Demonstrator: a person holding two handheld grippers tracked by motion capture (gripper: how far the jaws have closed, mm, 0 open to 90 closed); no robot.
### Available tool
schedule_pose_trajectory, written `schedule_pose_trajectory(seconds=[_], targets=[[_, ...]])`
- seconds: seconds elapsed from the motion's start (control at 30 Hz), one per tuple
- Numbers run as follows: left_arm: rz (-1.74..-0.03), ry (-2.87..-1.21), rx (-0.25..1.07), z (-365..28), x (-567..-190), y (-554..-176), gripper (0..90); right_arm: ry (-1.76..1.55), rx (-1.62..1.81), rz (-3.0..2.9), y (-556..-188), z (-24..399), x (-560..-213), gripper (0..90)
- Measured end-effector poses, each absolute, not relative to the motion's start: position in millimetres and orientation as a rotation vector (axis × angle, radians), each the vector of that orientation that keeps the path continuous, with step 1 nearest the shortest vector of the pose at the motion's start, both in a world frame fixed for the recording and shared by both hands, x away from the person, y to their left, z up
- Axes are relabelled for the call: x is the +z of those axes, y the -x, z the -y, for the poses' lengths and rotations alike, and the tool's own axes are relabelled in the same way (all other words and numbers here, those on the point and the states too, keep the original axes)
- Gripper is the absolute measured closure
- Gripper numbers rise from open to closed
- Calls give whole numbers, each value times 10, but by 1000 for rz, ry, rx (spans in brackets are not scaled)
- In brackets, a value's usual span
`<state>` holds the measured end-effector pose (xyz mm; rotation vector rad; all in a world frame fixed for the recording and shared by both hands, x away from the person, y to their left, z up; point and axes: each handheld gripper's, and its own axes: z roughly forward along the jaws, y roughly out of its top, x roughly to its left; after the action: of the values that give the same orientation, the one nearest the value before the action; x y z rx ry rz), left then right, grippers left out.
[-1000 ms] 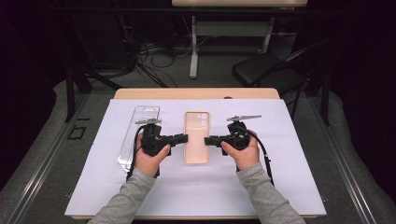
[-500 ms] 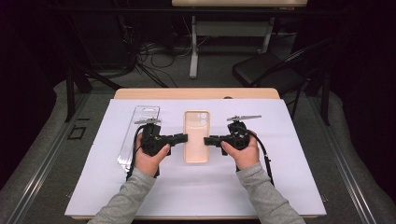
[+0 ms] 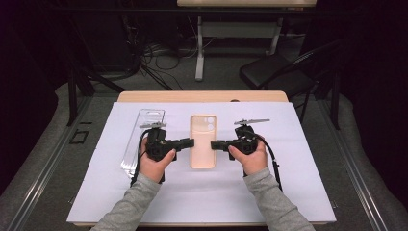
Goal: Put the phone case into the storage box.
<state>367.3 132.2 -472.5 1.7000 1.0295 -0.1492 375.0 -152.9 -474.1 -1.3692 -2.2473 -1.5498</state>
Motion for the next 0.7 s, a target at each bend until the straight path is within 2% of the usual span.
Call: schedule_pose_trajectory(seconds=[0.7], targets=[[-1028, -1701, -151, -1319, -4733, -3676, 811, 1377, -1539, 2173, -3772, 1575, -4778, 816]])
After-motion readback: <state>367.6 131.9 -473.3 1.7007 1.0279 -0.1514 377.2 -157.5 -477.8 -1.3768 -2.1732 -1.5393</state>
